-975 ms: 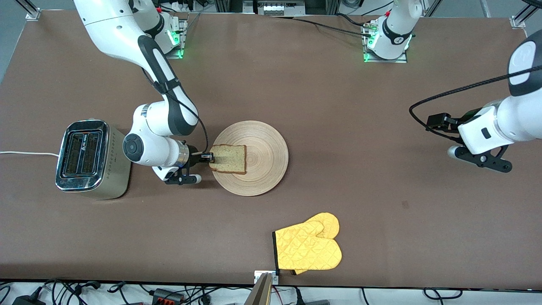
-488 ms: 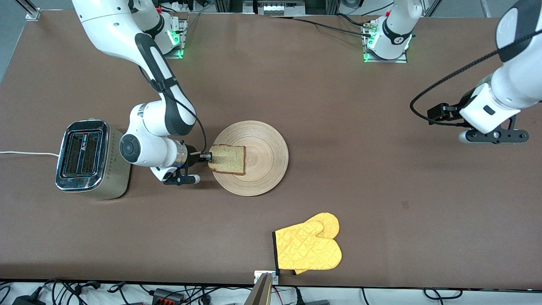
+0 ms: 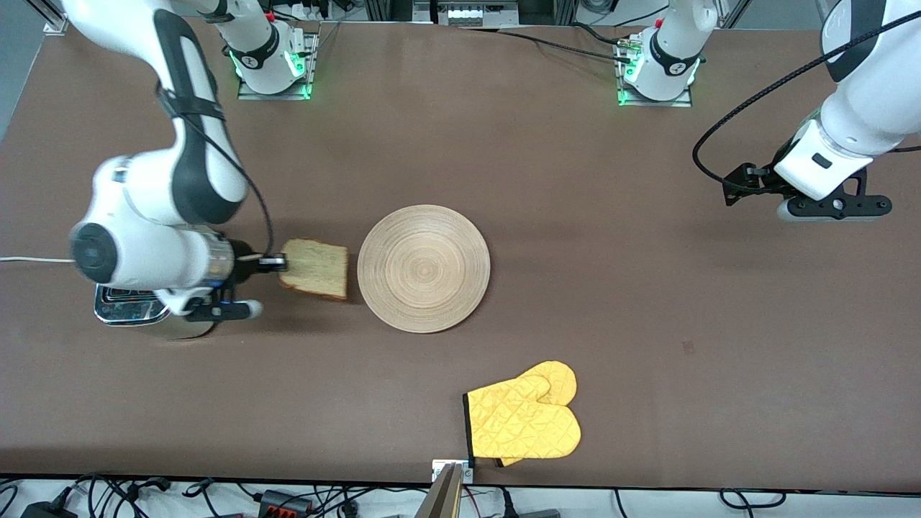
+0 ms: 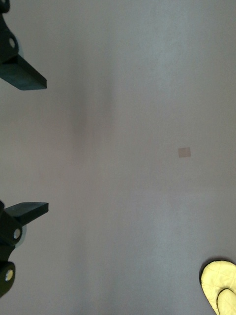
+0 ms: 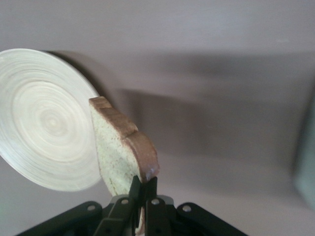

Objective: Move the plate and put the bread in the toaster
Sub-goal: 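Lift the bread with the right gripper and carry it over the toaster, then lower the bread into the toaster slot with the right gripper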

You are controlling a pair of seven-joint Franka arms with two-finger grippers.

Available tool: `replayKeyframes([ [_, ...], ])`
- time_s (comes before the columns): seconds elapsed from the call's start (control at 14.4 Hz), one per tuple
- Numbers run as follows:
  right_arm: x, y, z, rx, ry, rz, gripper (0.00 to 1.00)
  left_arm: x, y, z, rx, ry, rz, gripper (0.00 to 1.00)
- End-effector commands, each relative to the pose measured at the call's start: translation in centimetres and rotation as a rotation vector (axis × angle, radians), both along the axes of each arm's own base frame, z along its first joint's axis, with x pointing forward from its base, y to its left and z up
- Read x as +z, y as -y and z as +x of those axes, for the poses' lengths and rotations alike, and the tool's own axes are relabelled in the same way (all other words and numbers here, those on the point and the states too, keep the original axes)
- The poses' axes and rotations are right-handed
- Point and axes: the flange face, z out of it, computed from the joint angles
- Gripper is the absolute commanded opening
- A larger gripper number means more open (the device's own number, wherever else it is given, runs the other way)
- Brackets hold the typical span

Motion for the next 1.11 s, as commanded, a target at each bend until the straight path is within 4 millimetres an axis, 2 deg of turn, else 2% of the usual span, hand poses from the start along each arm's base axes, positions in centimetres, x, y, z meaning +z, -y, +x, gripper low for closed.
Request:
replayKeyframes([
  [0.0, 3.4, 3.4, 0.2, 0.011, -0.007, -0.101, 0.0, 0.3, 0.4, -0.1, 0.01, 0.01, -0.007, 1.0],
  [0.14, 5.9, 5.4, -0.5, 0.037, 0.011, -0.215, 0.0, 0.3, 0.4, -0.1, 0.012, 0.01, -0.007, 1.0],
  [0.28, 8.7, 6.5, -1.3, 0.064, 0.032, -0.326, 0.0, 0.3, 0.4, 0.0, 0.011, 0.01, -0.009, 1.0],
  [0.35, 9.2, 7.3, -1.5, 0.075, 0.033, -0.399, 0.0, 0.4, 0.7, 0.0, 0.006, 0.012, -0.009, 1.0],
  [0.7, 9.9, 10.4, -1.6, 0.097, 0.012, -0.66, 0.0, 0.8, 1.1, 0.2, -0.002, 0.021, -0.01, 1.0],
  [0.84, 10.0, 11.8, -1.8, 0.089, -0.013, -0.713, 0.0, 0.8, 1.0, 0.2, 0.0, 0.019, -0.01, 1.0],
  [1.05, 9.0, 12.4, -1.0, 0.101, 0.002, -0.75, 0.0, 0.7, 1.0, 0.0, 0.0, 0.005, -0.009, 1.0],
])
